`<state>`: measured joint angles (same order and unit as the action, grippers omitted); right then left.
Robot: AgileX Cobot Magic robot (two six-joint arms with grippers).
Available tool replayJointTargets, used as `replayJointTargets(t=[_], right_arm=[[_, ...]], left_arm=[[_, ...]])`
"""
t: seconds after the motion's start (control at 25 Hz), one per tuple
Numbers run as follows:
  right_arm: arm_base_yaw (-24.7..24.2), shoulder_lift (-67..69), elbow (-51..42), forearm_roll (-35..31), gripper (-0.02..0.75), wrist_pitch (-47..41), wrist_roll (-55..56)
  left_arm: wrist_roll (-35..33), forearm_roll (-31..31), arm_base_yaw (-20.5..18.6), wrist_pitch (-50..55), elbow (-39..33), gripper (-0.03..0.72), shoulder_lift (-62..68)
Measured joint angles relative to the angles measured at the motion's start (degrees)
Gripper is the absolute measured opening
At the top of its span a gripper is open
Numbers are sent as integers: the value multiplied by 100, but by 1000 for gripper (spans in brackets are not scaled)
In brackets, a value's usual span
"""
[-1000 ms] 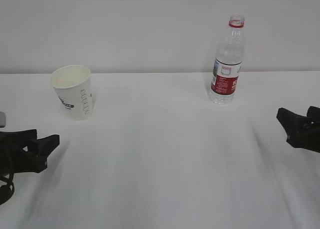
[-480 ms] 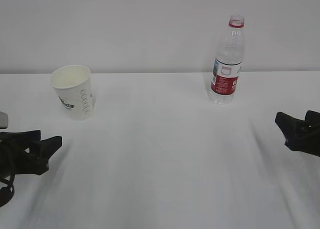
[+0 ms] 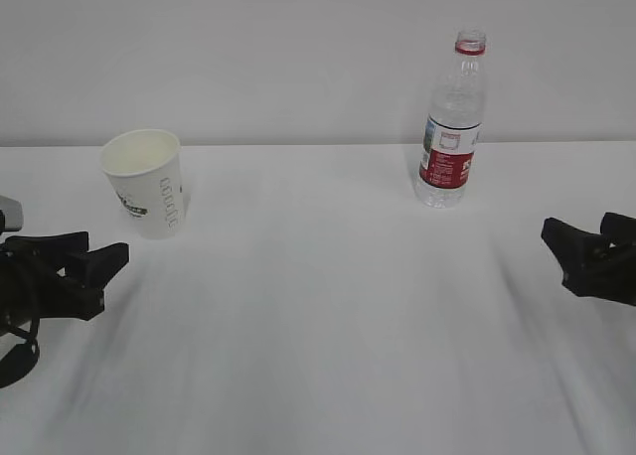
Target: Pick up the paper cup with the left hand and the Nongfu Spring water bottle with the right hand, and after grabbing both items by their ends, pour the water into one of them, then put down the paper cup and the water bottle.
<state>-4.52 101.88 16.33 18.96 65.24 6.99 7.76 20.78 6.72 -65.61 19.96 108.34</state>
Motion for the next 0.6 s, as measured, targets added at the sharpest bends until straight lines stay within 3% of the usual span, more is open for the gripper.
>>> replayJointTargets(t=[0.6], right_arm=[[0,905,1241,767,603,27,173]], left_arm=[[0,199,0,-13,12,448,0]])
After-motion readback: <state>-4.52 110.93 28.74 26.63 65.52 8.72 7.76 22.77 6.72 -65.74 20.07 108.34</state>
